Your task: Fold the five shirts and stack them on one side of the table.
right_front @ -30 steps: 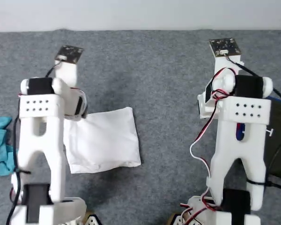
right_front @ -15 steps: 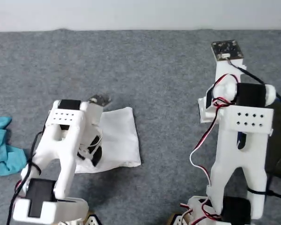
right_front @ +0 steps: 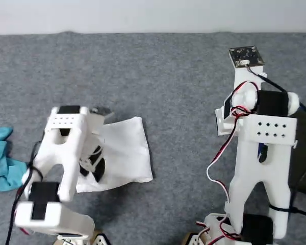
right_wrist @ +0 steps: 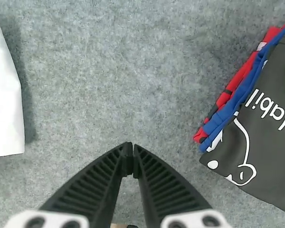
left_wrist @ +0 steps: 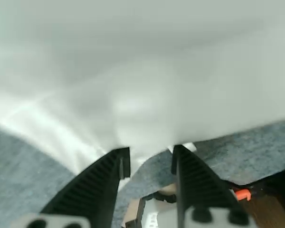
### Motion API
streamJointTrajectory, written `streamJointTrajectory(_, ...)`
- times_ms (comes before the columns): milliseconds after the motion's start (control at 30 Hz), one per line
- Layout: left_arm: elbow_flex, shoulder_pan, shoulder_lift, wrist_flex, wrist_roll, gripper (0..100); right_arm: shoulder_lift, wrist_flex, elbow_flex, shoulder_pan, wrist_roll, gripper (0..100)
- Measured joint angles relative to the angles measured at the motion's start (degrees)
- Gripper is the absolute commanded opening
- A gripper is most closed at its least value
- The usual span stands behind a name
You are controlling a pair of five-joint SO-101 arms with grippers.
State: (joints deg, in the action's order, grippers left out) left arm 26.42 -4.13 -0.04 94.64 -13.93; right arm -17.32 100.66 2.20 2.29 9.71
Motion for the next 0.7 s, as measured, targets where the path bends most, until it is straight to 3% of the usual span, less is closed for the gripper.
streamJointTrajectory(267,-0.8,1.9,-7.8,2.8,0.0,16,0.0,0.0,0.0,0.0,0.0,0.9)
streamJointTrajectory(467,8.4,0.8,-1.3,-10.3,0.0,16,0.0,0.0,0.0,0.0,0.0,0.9)
streamJointTrajectory(700,9.1,0.5,2.8,-11.7,-0.3,16,0.0,0.0,0.0,-0.2,0.0,0.9)
